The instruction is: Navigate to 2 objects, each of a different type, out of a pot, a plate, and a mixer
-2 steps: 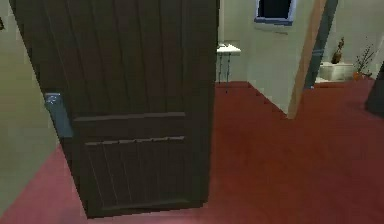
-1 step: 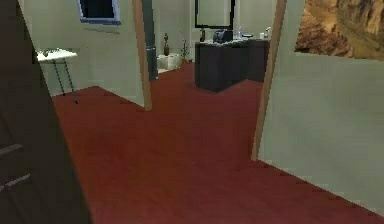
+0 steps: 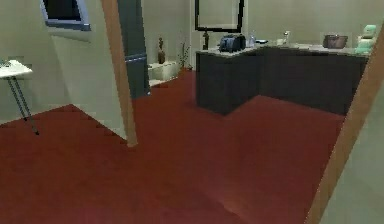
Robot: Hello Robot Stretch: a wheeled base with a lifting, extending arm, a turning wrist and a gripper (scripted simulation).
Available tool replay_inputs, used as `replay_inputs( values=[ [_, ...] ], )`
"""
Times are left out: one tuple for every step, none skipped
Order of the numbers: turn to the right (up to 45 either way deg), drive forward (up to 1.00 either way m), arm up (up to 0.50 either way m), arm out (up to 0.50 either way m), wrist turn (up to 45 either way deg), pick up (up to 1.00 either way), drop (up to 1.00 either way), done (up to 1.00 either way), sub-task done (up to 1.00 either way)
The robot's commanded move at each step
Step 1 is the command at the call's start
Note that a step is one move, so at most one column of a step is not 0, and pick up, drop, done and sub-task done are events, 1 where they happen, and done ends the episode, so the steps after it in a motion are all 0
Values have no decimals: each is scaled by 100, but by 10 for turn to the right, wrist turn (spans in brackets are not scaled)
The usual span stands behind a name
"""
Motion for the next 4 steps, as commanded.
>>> replay_inputs(
  values=[
    [60, 0, 0, 0, 0, 0, 0, 0, 0],
    [0, 30, 0, 0, 0, 0, 0, 0, 0],
    [120, 0, 0, 0, 0, 0, 0, 0, 0],
    [0, 100, 0, 0, 0, 0, 0, 0, 0]
  ],
)
